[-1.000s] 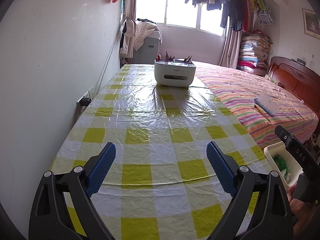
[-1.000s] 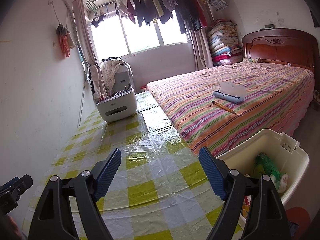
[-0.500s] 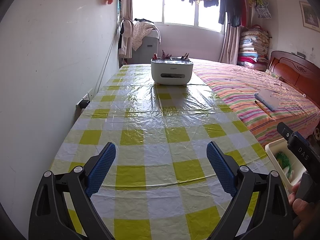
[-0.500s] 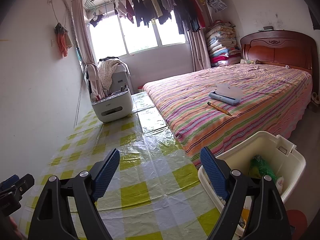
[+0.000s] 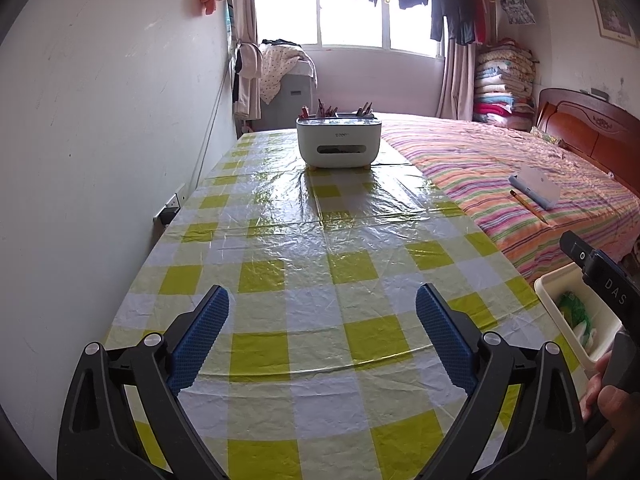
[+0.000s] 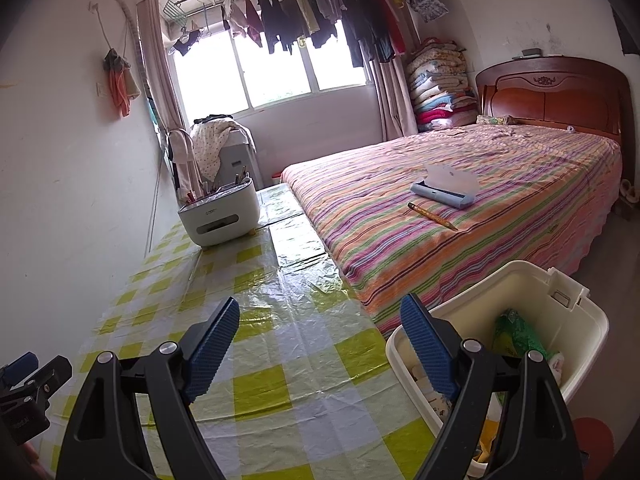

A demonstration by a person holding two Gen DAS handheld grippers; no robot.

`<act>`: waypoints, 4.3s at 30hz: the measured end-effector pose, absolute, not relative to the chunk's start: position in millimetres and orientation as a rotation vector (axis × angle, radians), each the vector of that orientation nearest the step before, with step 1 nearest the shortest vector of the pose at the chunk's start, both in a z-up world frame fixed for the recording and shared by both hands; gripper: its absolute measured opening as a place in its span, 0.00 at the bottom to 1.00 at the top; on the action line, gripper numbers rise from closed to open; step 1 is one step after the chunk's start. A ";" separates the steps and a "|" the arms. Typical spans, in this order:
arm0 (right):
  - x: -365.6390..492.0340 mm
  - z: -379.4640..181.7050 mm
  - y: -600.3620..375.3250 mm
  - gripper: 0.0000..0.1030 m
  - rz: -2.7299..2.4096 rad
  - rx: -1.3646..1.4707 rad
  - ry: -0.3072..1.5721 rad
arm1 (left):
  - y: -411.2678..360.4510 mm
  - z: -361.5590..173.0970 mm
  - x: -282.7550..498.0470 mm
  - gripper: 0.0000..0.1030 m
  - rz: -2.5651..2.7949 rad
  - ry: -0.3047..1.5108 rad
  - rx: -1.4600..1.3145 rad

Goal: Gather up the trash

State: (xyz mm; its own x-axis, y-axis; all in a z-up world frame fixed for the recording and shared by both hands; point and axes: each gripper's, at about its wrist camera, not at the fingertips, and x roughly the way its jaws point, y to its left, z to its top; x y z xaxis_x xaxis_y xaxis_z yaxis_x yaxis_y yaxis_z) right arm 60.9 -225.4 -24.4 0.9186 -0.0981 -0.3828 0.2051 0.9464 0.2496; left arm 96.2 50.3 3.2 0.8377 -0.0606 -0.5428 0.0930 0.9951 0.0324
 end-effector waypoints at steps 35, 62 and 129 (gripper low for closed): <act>51.3 -25.6 -230.2 0.78 -0.169 0.207 0.406 | 25.9 4.7 96.8 0.91 -0.104 0.566 0.094; 37.0 -23.2 -264.9 0.78 -0.215 0.222 0.410 | -22.9 12.2 99.2 0.91 -0.162 0.556 0.107; 37.0 -26.3 -267.6 0.78 -0.223 0.224 0.418 | -44.6 8.6 98.8 0.93 -0.181 0.576 0.150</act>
